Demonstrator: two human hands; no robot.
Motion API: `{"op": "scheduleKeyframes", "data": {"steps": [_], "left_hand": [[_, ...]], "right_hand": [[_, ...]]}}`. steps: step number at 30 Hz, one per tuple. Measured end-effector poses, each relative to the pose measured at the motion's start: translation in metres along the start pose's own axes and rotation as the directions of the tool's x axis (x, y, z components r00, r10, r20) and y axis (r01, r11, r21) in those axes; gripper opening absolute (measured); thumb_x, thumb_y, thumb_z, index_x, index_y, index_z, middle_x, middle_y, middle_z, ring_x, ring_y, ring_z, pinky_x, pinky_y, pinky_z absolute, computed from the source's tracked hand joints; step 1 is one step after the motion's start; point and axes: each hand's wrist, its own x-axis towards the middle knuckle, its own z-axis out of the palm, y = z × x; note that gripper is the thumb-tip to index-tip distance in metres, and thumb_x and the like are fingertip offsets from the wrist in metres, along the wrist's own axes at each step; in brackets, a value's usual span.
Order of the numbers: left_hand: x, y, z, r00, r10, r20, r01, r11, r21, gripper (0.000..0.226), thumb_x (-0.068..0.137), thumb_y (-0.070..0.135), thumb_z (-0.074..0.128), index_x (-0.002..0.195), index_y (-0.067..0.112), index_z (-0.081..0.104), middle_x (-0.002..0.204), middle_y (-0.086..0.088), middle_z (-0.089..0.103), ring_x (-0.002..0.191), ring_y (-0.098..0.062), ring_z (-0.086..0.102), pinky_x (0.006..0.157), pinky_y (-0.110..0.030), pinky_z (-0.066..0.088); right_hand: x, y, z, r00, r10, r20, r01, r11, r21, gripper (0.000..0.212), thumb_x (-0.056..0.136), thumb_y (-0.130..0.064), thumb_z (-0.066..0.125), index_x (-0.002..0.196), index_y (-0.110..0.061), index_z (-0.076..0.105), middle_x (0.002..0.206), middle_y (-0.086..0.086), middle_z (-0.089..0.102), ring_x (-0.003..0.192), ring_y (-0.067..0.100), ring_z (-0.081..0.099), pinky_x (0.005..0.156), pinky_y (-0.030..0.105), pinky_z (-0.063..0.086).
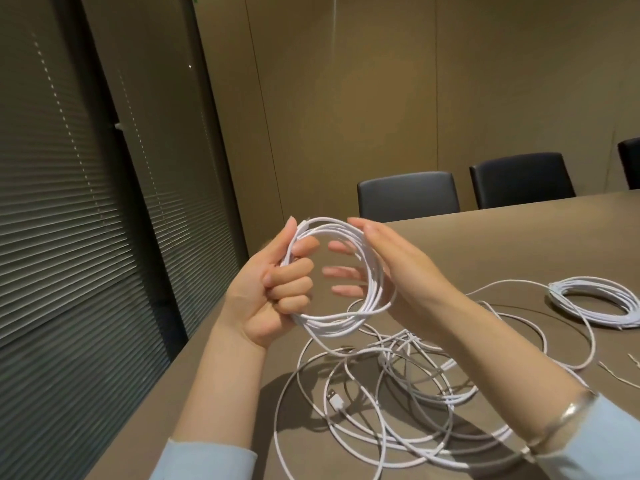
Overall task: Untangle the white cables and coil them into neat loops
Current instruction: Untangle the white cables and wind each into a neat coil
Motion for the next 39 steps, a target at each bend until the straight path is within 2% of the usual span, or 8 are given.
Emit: {"op": "scheduleKeyframes", "data": {"steps": [2,4,8,16,24,29,35,39], "left_hand": [[0.001,0.001,-0.001,1.0,-0.002,-0.009,0.002,0.999,0.051,0.045,0.103,0.043,0.036,0.081,0.005,0.047,0.047,0.0,0.027,0.039,-0.006,0.012,0.04,-0.02,0.015],[0.002,-0.001,-0.001,1.0,0.02,-0.008,-0.019,0.992,0.123,0.045,0.102,0.045,0.04,0.077,0.008,0.046,0.047,0.0,0.029,0.038,-0.006,0.014,0.039,-0.02,0.017],[0.007,-0.006,-0.002,1.0,0.022,-0.006,-0.021,0.983,0.182,0.049,0.096,0.053,0.046,0.069,0.012,0.044,0.045,0.003,0.025,0.036,-0.008,0.022,0.037,-0.019,0.021],[0.008,-0.006,0.002,0.998,0.057,-0.039,-0.048,0.978,0.204,0.026,0.095,0.017,0.045,0.07,0.01,0.05,0.046,0.004,0.027,0.036,-0.008,0.025,0.035,-0.019,0.032],[0.017,-0.016,0.011,0.975,0.11,-0.193,-0.034,0.932,0.36,0.036,0.09,0.042,0.053,0.067,0.014,0.051,0.037,0.006,0.024,0.032,-0.005,0.014,0.029,-0.013,0.02],[0.018,-0.016,0.009,0.989,0.092,-0.113,-0.054,0.952,0.302,0.027,0.094,0.022,0.049,0.068,0.013,0.051,0.044,0.006,0.022,0.033,-0.006,0.019,0.03,-0.015,0.026],[0.017,-0.01,0.0,0.983,0.181,0.028,-0.184,0.976,0.121,0.033,0.1,0.02,0.046,0.068,0.011,0.047,0.046,0.003,0.028,0.036,-0.01,0.024,0.037,-0.021,0.022],[0.02,-0.011,-0.004,0.966,0.257,0.037,-0.257,0.966,-0.012,0.041,0.104,0.026,0.035,0.069,0.008,0.046,0.047,0.0,0.029,0.038,-0.012,0.025,0.039,-0.024,0.024]], "right_hand": [[-0.003,-0.004,0.001,0.997,-0.003,0.081,0.002,1.0,0.007,0.031,0.103,-0.03,0.04,0.131,-0.026,0.053,0.095,0.006,0.072,0.054,0.02,0.062,0.047,0.027,0.053],[-0.001,-0.005,-0.002,0.994,-0.022,0.106,0.022,1.0,0.001,0.032,0.103,-0.025,0.04,0.129,-0.024,0.058,0.08,0.003,0.063,0.04,0.012,0.041,0.038,0.02,0.033],[0.002,-0.003,-0.005,0.997,-0.016,0.073,0.016,1.0,0.0,0.031,0.101,-0.015,0.044,0.123,-0.019,0.065,0.073,0.001,0.055,0.038,0.008,0.029,0.038,0.019,0.02],[0.002,-0.003,-0.005,0.999,0.014,-0.032,-0.016,0.996,-0.085,0.026,0.099,-0.03,0.051,0.116,-0.014,0.062,0.065,0.002,0.054,0.037,0.01,0.035,0.037,0.019,0.027],[-0.001,-0.005,-0.007,0.98,0.142,-0.142,-0.173,0.956,-0.238,0.054,0.086,-0.062,0.054,0.078,-0.009,0.06,0.043,-0.003,0.027,0.036,0.011,0.021,0.039,0.022,0.02],[0.0,-0.005,-0.012,0.967,0.227,-0.111,-0.238,0.967,-0.095,0.057,0.085,-0.068,0.051,0.064,-0.014,0.051,0.043,-0.003,0.03,0.038,0.011,0.027,0.04,0.021,0.023],[-0.001,-0.001,-0.004,0.988,0.133,0.078,-0.148,0.96,0.239,0.06,0.088,-0.06,0.048,0.112,-0.008,0.069,0.049,0.0,0.042,0.053,0.016,0.052,0.058,0.028,0.05],[-0.001,0.004,0.001,0.982,0.12,0.143,-0.177,0.838,0.516,0.07,0.079,-0.067,0.051,0.109,-0.008,0.07,0.048,0.003,0.043,0.052,0.018,0.047,0.056,0.029,0.049]]}}
